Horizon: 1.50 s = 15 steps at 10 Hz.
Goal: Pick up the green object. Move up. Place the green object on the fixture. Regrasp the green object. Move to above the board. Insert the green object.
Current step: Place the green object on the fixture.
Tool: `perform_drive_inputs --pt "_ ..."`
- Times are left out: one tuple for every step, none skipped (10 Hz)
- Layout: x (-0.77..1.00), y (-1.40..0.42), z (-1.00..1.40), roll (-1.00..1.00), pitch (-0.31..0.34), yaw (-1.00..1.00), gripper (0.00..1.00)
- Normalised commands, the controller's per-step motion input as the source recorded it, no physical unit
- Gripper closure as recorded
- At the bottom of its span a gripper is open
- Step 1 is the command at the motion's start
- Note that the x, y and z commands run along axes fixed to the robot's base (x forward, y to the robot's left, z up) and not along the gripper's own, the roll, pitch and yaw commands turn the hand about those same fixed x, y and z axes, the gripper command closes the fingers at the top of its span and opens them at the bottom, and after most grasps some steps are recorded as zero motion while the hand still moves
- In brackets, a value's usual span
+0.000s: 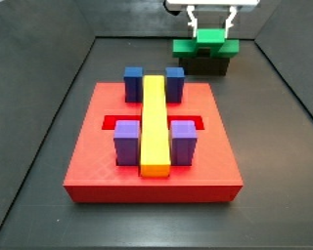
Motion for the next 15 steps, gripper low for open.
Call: perform_drive_inputs --pt "0.0 0.03 0.0 -0.17 -0.189 0.0 1.0" --pt "0.02 -0.03 -0.12 0.13 -0.04 0.0 1.0" --pt "0.13 -0.19 -0.19 0.73 0.131 0.0 1.0" --pt "0.11 -0.18 -0.13 0.78 0.174 0.0 1.0" --pt "0.07 -0.08 -0.09 0.57 0.074 0.0 1.0" --pt "0.02 -0.01 0.0 0.15 0.017 0.09 1.0" --pt "0.0 0.0 -0.09 -0.11 -0.017 0.0 1.0" --pt "0.0 0.12 -0.11 -0.21 -0.094 0.0 1.0" --pt "0.0 0.18 -0.2 -0.25 -0.24 -0.04 1.0" --pt "0.0 0.21 -0.23 -0.18 -0.231 -0.06 1.0" --pt "0.0 0.2 -0.17 -0.03 -0.131 -0.06 1.0" --pt "-0.05 0.03 -0.08 0.11 0.0 -0.08 1.0" --pt "0.0 -0.01 0.0 0.01 0.0 0.0 1.0" --pt "0.0 0.0 0.0 0.01 0.0 0.0 1.0" --pt "0.0 0.0 0.0 0.01 0.0 0.0 1.0"
